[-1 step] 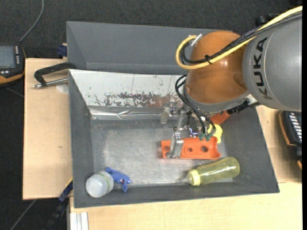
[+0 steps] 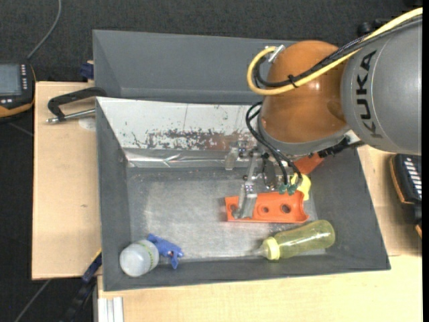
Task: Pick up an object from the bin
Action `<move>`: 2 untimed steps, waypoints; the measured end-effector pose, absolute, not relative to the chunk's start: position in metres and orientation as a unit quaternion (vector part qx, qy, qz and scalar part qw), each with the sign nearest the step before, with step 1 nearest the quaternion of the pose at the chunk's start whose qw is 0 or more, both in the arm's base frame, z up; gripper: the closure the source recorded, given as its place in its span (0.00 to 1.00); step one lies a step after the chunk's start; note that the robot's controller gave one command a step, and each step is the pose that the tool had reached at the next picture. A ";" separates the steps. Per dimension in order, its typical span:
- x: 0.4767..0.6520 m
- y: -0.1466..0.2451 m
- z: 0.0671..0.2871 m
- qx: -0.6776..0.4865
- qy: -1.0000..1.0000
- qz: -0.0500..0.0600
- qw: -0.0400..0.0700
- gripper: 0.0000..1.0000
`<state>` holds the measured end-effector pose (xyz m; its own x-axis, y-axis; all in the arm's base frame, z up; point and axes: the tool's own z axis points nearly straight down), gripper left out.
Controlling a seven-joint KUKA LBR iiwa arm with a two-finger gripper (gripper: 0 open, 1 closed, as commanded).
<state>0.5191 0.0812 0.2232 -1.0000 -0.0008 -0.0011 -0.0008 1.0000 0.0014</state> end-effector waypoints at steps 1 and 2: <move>0.513 0.034 0.167 -0.036 0.999 0.001 0.000 0.00; 0.514 0.018 0.143 0.035 0.999 0.000 -0.003 0.00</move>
Offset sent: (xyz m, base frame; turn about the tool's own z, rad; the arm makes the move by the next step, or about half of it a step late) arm -0.0020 -0.0551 -0.0774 0.1921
